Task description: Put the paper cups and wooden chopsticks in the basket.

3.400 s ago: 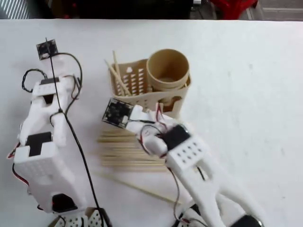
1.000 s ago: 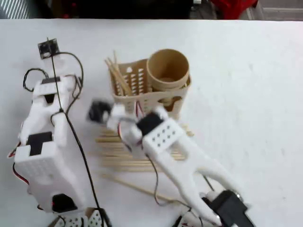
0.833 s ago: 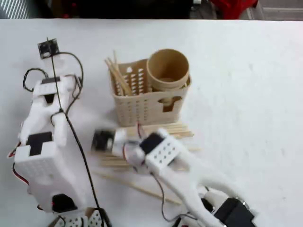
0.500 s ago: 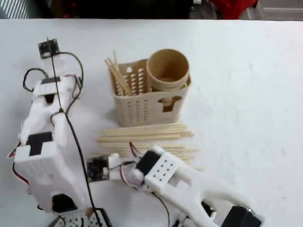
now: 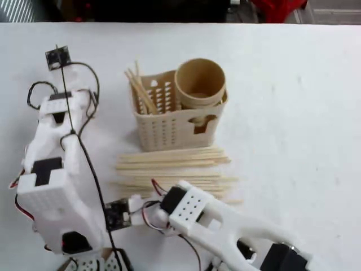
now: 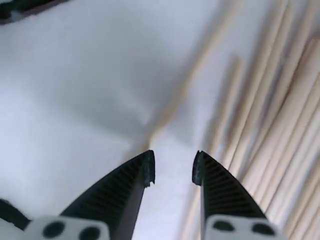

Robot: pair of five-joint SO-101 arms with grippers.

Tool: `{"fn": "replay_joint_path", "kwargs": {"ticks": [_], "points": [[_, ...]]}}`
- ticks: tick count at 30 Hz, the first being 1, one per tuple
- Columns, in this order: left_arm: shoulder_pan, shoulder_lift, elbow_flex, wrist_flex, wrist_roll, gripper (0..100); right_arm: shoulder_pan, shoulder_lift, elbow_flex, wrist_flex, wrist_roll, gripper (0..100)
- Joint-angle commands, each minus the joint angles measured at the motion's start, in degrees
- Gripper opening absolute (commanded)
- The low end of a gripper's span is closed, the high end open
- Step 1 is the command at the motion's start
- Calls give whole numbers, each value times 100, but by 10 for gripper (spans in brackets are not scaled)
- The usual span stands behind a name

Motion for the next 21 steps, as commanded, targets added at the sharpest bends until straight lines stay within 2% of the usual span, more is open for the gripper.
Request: {"fn": "replay_joint_path", "kwargs": {"ticks": [1,9,13,21], "points": [[66,-40,-299,-18,-62,161,-57,22,-18,-145,255,138],[66,-40,-299,-18,-62,161,-426,66,0,-101,185,140],[4,-48,-299,-18,-62,161,-453,66,-18,-145,-440,140],[-31,-48,-299,-26,-53,161,-453,453,-158,-224,-475,141]]}}
